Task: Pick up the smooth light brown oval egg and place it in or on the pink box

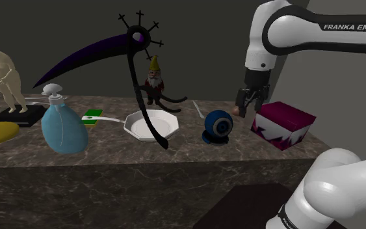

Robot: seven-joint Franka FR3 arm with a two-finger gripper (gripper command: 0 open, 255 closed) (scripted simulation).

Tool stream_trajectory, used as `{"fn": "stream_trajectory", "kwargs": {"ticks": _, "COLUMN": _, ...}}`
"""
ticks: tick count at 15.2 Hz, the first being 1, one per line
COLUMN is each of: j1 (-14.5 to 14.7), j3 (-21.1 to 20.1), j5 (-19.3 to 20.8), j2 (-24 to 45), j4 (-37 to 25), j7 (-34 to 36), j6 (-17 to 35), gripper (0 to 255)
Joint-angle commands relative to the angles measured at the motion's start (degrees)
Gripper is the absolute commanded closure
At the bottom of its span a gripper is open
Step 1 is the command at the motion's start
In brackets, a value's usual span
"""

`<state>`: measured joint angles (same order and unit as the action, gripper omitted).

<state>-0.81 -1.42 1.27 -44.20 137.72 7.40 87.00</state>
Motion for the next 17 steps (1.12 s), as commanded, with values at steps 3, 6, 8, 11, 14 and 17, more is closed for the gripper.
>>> {"fn": "stream_trajectory", "kwargs": {"ticks": 3, "j1": -0.2, "j3": 3.3, "j5": 2.1, "j2": -0.4, "j4": 1.3, "j7": -5.3, "j6": 1.6, "gripper": 0}}
{"fn": "stream_trajectory", "kwargs": {"ticks": 6, "j1": -0.5, "j3": 8.5, "j5": 5.3, "j2": -0.1, "j4": 2.4, "j7": -13.1, "j6": 4.3, "gripper": 0}}
{"fn": "stream_trajectory", "kwargs": {"ticks": 8, "j1": -0.6, "j3": 12.0, "j5": 7.2, "j2": 0.9, "j4": 2.6, "j7": -18.4, "j6": 6.3, "gripper": 0}}
{"fn": "stream_trajectory", "kwargs": {"ticks": 11, "j1": -0.6, "j3": 17.2, "j5": 9.6, "j2": 3.4, "j4": 2.1, "j7": -26.2, "j6": 9.5, "gripper": 0}}
{"fn": "stream_trajectory", "kwargs": {"ticks": 14, "j1": 0.0, "j3": 22.5, "j5": 11.2, "j2": 7.0, "j4": 0.5, "j7": -34.1, "j6": 12.8, "gripper": 0}}
{"fn": "stream_trajectory", "kwargs": {"ticks": 17, "j1": 1.1, "j3": 27.9, "j5": 11.6, "j2": 11.7, "j4": -2.0, "j7": -42.1, "j6": 16.1, "gripper": 0}}
